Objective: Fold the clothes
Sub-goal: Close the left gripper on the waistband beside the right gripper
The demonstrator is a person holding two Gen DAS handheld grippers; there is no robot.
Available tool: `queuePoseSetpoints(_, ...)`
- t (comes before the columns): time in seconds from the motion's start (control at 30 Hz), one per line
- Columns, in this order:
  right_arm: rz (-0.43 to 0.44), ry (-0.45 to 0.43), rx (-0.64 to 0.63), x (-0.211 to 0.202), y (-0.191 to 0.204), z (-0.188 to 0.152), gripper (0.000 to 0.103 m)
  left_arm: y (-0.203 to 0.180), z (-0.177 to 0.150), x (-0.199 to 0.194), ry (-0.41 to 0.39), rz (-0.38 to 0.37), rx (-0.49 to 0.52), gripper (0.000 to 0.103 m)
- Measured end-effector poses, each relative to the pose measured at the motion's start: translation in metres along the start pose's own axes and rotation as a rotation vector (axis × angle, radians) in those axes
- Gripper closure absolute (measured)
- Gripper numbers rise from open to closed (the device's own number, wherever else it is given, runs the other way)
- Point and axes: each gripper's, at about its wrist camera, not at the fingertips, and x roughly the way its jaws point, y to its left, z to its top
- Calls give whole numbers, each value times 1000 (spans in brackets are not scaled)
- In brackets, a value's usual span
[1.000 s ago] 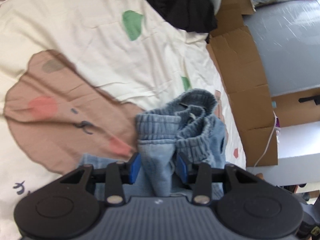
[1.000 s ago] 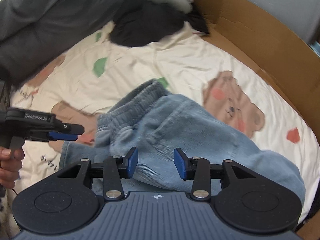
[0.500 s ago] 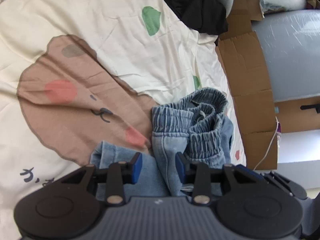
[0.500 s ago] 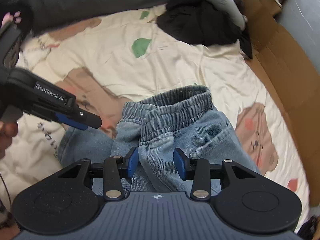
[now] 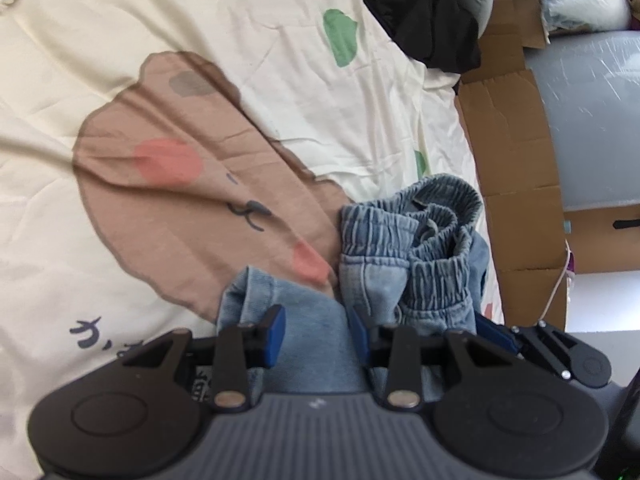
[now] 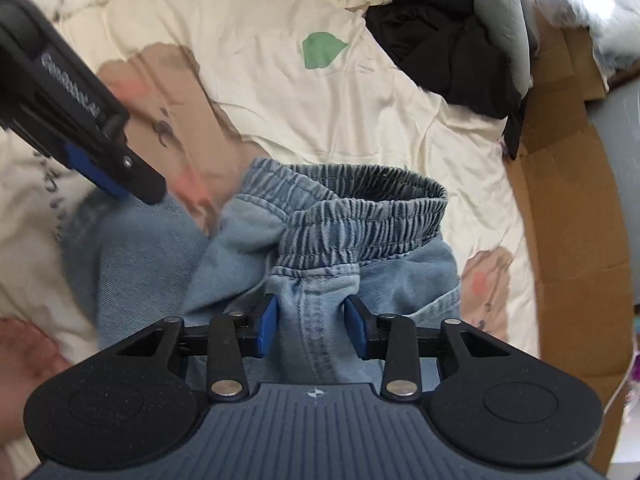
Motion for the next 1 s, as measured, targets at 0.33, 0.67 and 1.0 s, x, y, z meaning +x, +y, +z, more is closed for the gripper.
queuePoseSetpoints(0.33,-34,-38,-87,-12,-20,-7,91,-9,-3,11,20,-32,16,66)
queuePoseSetpoints(0.67,-99,-34,46,-13,-85,-12,91,-16,-4,32,16,-68,17,72)
queuePoseSetpoints(1.0,-89,-26,99,-10,-94,-21,91,-11,12,52,-9,-109,-52,70)
